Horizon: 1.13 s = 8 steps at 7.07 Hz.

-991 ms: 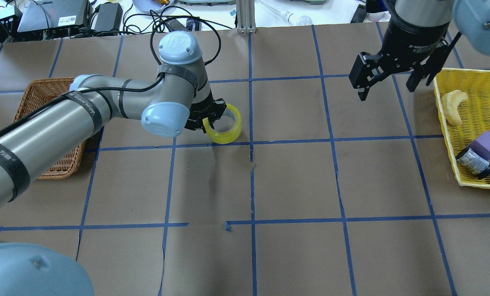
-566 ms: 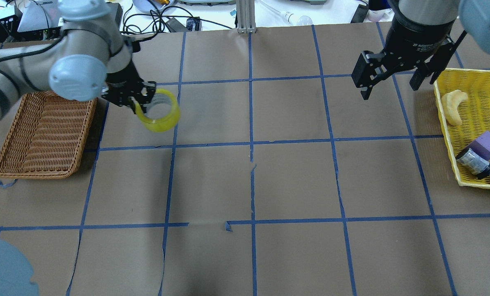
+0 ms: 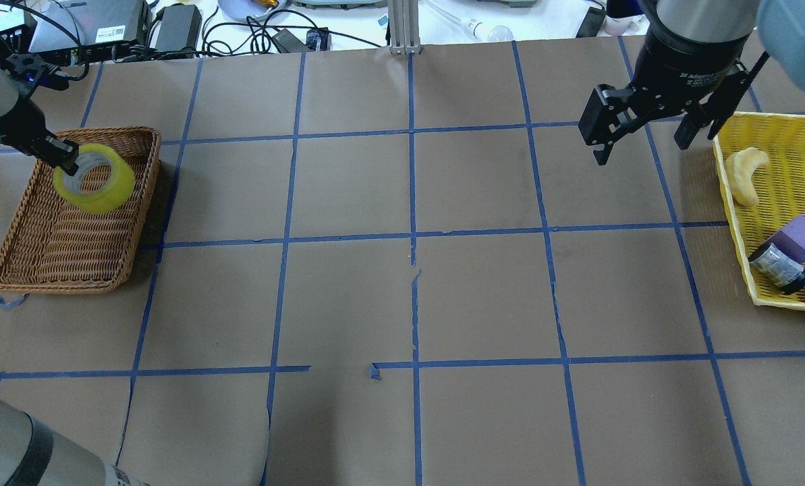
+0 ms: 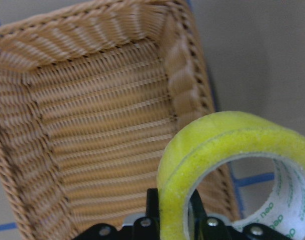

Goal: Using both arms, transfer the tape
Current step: 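Carry the tape roll with the left gripper into the wicker basket, then open the left gripper to release the tape in the basket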

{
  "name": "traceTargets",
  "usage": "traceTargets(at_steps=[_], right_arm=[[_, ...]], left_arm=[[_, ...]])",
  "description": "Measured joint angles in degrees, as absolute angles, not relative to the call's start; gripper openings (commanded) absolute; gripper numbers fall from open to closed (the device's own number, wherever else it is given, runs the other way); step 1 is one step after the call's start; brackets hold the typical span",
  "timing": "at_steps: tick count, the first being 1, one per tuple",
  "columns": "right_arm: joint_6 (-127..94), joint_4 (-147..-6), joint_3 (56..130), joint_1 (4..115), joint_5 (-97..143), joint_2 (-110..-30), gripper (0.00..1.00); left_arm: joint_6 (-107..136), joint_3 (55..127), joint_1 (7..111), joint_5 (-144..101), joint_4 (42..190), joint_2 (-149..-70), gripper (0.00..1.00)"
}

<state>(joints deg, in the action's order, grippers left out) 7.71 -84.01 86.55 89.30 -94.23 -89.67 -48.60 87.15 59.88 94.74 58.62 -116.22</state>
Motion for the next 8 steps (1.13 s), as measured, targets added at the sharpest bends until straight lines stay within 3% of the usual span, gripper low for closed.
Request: traceTargets(at_steps=[2, 5, 8], right_arm=[[7.69, -84.37, 86.59, 89.3, -94.79, -89.51, 1.0], [7.61, -84.19, 86.66, 89.3, -94.99, -89.4, 1.0], [8.24, -83.94, 86.38, 89.3, -91.84, -89.82, 1.0]], left_arm=[[-52.19, 85.89, 56.42, 93.1, 57.05, -120.83, 0.99], [-51.7, 86.65, 57.39, 93.05, 62.08, -118.4, 1.0], [-35.12, 84.93, 67.78, 92.68, 82.35, -105.43, 1.0]])
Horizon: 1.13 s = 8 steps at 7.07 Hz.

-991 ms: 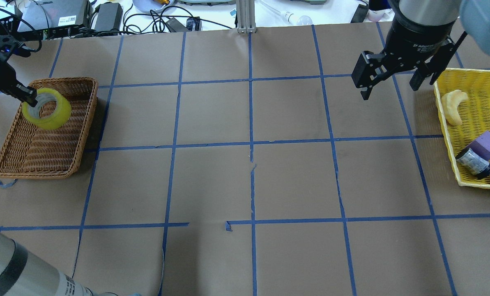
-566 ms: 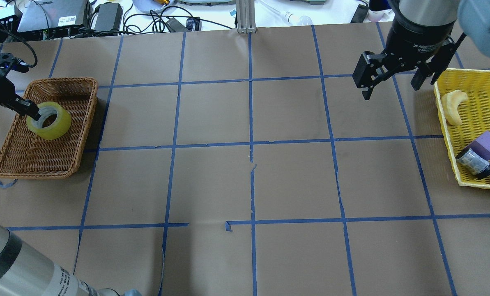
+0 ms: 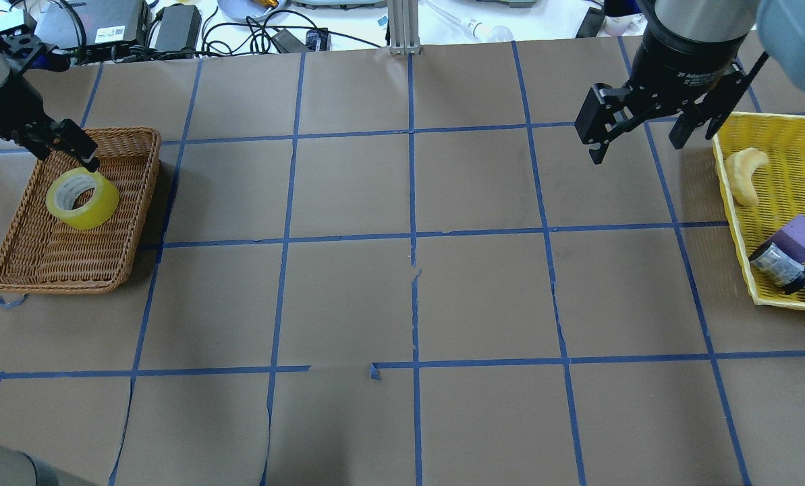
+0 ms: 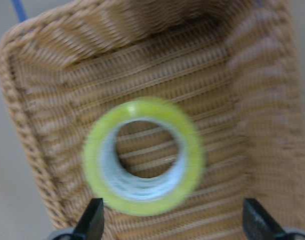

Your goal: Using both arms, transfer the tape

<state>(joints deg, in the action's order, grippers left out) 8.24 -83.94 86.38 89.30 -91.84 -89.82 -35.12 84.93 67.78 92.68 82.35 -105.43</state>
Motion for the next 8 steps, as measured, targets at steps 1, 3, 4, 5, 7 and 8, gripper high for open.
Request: traceTargets(at_steps=[1, 3, 4, 5, 7, 8], right_arm=[[8.06, -83.7, 86.31, 89.3, -89.78, -89.93, 1.0], [7.76, -83.45, 86.41, 89.35, -88.36, -89.97, 1.0], [7.69, -83.42, 86.5, 89.37, -88.73, -89.95, 1.0], [7.66, -83.43, 86.54, 89.38, -89.23, -89.9, 1.0], [7.61, -83.43, 86.66, 89.37, -89.67, -89.81, 1.0], [7.61, -83.43, 86.66, 89.33, -89.69, -89.81, 1.0]], left_arm=[[-26.01, 84.31, 72.83, 92.89, 88.74, -101.01, 1.0], [-11.02, 84.2, 83.56, 92.94, 94.84, -93.71, 1.0], [-7.48, 84.45, 87.09, 92.8, 96.05, -90.94, 1.0], [-4.88, 85.4, 89.47, 92.91, 96.41, -89.06, 1.0], [-1.53, 88.17, 91.71, 92.89, 95.66, -86.64, 1.0], [-1.09, 89.02, 91.98, 92.69, 94.97, -86.1, 1.0]])
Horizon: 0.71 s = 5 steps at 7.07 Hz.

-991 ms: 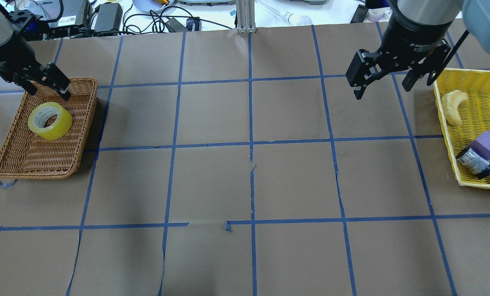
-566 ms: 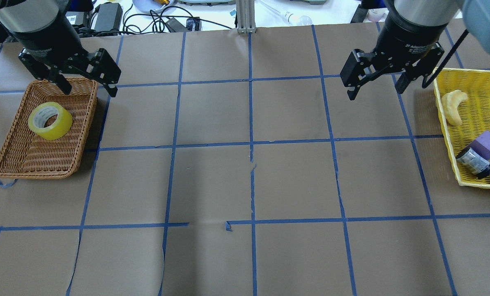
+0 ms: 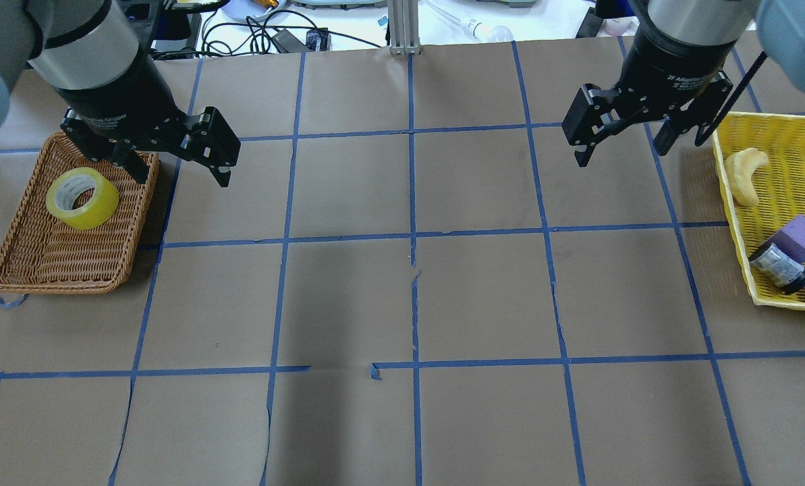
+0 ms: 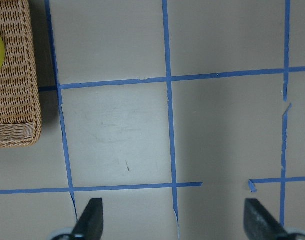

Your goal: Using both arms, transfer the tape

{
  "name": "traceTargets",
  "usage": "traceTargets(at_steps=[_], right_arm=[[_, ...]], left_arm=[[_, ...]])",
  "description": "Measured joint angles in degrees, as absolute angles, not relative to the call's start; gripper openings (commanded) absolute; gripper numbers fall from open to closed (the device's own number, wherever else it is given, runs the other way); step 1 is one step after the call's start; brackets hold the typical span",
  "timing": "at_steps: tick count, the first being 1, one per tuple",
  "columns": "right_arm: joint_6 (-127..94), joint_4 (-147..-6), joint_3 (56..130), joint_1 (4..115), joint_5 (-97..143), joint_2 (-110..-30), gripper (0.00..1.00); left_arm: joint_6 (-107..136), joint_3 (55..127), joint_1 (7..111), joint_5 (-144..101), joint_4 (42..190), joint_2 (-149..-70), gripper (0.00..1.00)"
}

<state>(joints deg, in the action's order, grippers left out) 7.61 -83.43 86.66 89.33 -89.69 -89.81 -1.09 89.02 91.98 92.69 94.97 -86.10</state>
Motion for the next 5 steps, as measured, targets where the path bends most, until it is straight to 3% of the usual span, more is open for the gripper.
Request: traceTargets(at_steps=[5], right_arm=[[7.56, -83.29, 86.74, 89.3, -89.74, -89.81, 1.0]], left_arm=[[-0.08, 91.69, 92.03, 92.39, 84.51, -86.1, 1.0]])
